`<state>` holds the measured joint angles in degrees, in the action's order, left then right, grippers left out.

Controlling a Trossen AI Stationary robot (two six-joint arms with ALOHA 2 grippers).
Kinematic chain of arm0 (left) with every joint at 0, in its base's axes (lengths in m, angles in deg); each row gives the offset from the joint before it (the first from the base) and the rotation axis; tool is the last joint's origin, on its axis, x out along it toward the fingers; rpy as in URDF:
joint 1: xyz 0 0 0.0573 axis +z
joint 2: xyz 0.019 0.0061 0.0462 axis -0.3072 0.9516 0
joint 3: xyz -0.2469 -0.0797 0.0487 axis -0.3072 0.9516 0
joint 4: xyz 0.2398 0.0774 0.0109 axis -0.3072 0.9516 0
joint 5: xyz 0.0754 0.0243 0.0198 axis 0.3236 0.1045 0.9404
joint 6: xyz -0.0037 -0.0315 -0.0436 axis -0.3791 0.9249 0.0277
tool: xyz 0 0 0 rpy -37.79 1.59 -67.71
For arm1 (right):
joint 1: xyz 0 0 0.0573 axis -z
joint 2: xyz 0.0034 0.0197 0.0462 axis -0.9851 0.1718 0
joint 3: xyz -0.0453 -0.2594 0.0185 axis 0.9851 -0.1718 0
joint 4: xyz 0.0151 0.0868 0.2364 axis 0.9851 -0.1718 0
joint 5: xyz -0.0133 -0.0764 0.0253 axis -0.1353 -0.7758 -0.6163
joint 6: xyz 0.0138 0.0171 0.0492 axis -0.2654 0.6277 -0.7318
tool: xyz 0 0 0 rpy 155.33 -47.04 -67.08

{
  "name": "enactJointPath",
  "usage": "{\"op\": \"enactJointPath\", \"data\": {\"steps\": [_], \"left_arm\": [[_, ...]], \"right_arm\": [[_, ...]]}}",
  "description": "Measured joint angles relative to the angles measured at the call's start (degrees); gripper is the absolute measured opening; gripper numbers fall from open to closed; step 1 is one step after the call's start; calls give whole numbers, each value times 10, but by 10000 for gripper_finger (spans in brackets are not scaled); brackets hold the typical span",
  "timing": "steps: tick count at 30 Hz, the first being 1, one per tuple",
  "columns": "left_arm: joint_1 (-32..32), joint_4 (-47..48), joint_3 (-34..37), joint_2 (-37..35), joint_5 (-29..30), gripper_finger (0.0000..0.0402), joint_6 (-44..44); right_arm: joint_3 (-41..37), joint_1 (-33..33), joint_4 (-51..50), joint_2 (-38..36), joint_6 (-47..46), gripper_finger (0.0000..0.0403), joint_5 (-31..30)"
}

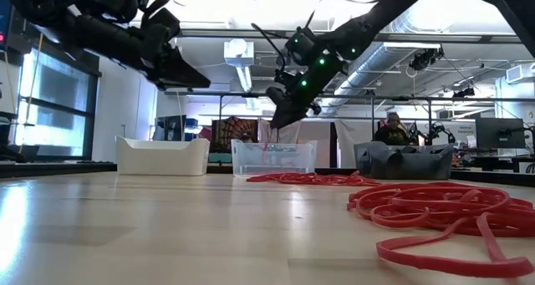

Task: Sort rubber bands into baskets
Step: Put the red rubber band into the transparent bin

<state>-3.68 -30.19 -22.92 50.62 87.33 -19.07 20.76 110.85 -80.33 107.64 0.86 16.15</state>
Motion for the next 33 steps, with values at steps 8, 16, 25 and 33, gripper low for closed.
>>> {"op": "enactJointPath", "data": {"steps": [8, 16, 25, 33], "left_arm": [[5, -58, 0, 29, -1, 2, 3], [8, -59, 0, 29, -3, 1, 12], [7, -90, 0, 36, -17, 0, 24], [7, -171, 0, 81, -55, 0, 26]], "right_arm": [[12, 13, -46, -1, -8, 49, 19], [11, 37, -106, 0, -31, 23, 39], [10, -9, -115, -49, 41, 2, 51], [-93, -73, -37, -64, 34, 0, 53]]}}
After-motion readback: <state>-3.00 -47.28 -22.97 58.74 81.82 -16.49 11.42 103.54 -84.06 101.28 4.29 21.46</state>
